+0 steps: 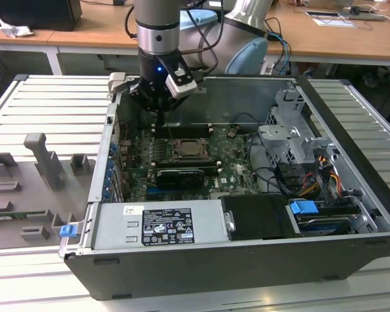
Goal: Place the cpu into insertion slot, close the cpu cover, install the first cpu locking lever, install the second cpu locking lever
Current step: 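Install the first cpu locking lever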
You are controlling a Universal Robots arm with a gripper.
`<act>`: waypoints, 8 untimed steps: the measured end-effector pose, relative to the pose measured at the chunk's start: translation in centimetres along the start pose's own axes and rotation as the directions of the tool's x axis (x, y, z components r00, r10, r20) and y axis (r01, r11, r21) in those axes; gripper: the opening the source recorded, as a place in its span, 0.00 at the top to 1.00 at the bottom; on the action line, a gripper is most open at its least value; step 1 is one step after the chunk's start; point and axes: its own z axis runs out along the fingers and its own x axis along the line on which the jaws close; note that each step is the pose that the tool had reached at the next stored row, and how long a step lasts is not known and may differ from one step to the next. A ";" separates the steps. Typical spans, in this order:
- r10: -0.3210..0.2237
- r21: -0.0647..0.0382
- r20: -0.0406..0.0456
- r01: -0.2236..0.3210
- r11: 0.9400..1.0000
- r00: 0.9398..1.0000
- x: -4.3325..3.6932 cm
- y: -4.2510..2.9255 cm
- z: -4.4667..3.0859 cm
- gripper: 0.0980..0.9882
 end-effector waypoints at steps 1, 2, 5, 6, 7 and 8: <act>0.000 0.000 0.000 0.000 1.000 1.000 -0.28 -0.01 0.00 0.99; 0.000 0.000 0.000 0.000 1.000 1.000 -0.68 -0.02 0.00 0.99; 0.000 0.000 0.000 0.000 1.000 1.000 -2.47 -0.07 0.13 0.99; 0.000 0.000 0.000 0.000 1.000 1.000 -2.71 -0.08 0.17 0.99; 0.000 0.000 0.000 0.000 1.000 1.000 -3.21 -0.09 0.33 0.99; 0.000 0.000 0.000 0.000 1.000 1.000 -3.41 -0.10 0.42 0.99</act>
